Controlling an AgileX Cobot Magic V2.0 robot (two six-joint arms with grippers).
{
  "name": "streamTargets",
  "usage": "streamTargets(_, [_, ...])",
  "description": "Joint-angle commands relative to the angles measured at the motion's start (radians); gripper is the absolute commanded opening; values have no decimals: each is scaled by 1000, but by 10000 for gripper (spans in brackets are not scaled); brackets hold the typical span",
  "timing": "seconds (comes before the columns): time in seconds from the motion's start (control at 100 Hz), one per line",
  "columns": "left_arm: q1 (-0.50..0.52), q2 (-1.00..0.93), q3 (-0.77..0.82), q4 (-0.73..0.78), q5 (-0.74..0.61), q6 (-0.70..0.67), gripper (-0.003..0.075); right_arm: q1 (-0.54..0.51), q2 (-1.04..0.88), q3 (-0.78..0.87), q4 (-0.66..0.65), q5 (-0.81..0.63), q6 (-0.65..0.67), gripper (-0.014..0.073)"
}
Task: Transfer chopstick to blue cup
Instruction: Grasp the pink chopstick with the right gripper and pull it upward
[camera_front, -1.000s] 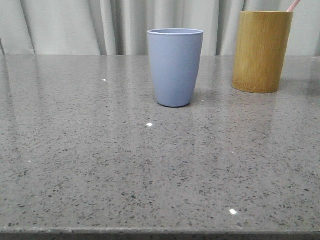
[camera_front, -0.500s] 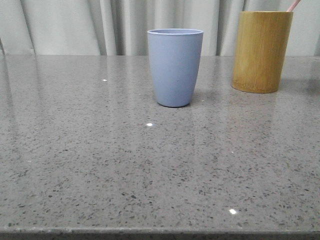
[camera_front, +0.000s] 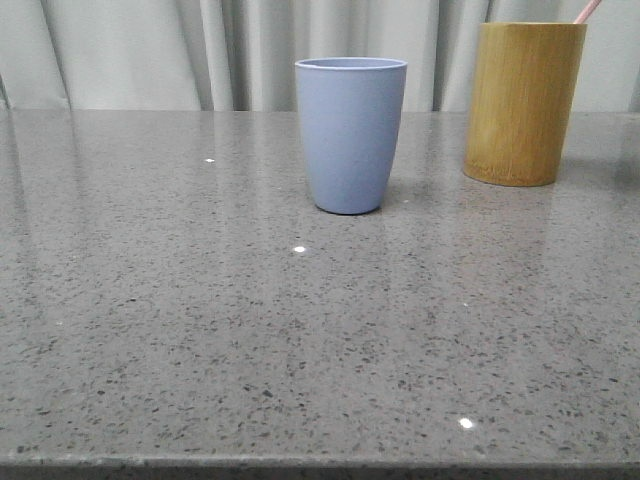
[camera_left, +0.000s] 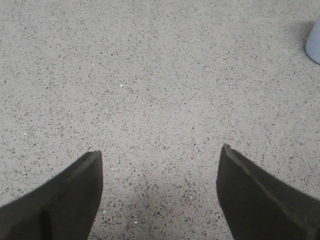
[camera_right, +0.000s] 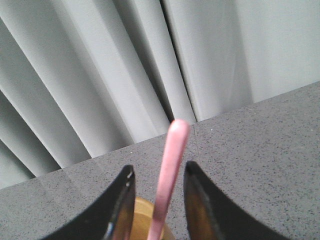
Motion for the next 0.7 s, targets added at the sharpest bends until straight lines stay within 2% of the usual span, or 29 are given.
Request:
streamTargets(0.0, [4, 1, -26, -17, -65, 0, 474, 1, -24, -31, -18, -88, -2, 255])
streamTargets(0.34, [4, 1, -26, -17, -65, 0, 474, 1, -24, -31, -18, -88, -2, 253])
streamTargets(0.58, [4, 1, -26, -17, -65, 0, 474, 1, -24, -31, -18, -82, -2, 108])
streamTargets(0.69, [4, 1, -26, -17, -65, 0, 474, 1, -24, -31, -18, -82, -2, 73])
